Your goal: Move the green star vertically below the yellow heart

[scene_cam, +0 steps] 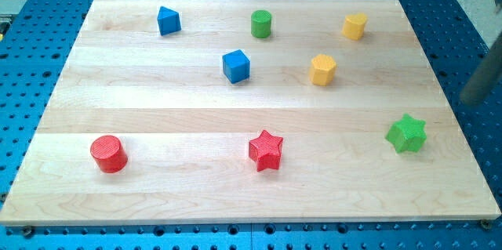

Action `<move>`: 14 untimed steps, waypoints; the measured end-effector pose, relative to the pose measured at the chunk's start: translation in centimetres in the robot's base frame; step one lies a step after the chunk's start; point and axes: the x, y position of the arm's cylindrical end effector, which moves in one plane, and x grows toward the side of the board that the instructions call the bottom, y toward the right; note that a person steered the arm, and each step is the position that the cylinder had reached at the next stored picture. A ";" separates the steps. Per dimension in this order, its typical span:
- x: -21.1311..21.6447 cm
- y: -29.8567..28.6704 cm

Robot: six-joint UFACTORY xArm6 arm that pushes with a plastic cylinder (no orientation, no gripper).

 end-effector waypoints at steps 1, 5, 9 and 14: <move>4.0 -5.5; 3.8 -14.4; 1.1 -20.0; -1.1 -18.2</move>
